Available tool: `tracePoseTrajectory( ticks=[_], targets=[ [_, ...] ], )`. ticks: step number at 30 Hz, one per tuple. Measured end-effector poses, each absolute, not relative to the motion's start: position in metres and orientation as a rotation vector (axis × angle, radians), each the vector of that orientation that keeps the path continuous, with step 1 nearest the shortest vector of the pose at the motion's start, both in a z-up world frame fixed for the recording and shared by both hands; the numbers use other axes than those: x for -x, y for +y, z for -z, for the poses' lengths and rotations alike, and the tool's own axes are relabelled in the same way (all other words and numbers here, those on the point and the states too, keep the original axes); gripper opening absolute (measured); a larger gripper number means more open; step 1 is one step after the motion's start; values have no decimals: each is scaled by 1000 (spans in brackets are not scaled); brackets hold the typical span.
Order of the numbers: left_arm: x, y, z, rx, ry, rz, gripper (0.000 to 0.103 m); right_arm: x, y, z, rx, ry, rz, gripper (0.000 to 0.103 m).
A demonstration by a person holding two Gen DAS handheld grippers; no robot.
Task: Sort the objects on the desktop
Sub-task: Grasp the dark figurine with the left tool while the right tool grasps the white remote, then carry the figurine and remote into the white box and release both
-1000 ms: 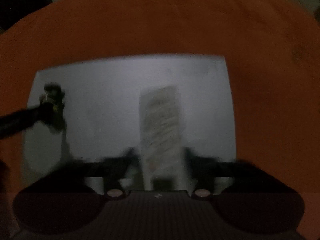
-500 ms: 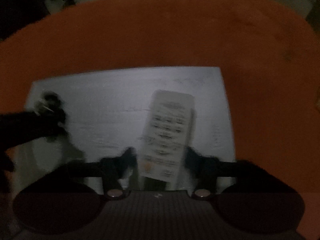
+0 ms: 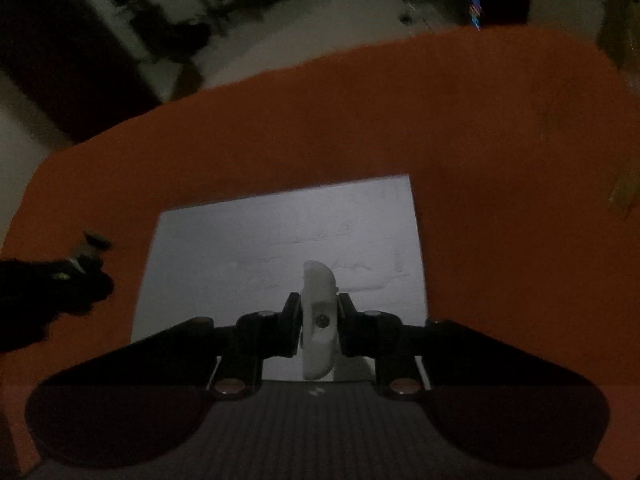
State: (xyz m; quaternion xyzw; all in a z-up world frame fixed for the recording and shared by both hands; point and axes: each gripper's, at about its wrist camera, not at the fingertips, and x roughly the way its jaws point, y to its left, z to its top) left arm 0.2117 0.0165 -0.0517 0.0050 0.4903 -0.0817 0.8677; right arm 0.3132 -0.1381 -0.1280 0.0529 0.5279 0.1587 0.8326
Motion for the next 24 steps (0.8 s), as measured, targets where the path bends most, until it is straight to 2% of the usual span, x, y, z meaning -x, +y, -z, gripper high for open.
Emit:
tracePoseTrajectory(
  ticks=[3,6,11,14,19,24],
  targets=[
    [-168,13,35,5,1038,168,34,-301,-140,131,-81,1138,-321,20],
    [-124,15,46,37,1056,216,34,-276,-148,119,-127,1124,-351,20],
    [-65,18,100,41,1202,252,34,-209,-161,83,-195,1105,-540,20],
    [-47,12,141,-23,1274,278,34,-171,-154,87,-200,1153,-658,20],
    [-45,1,190,-77,1310,280,34,-139,-125,166,-150,1366,-725,20],
    [-50,-7,209,-95,1303,295,34,-127,-113,233,-105,1515,-731,21]
  ],
)
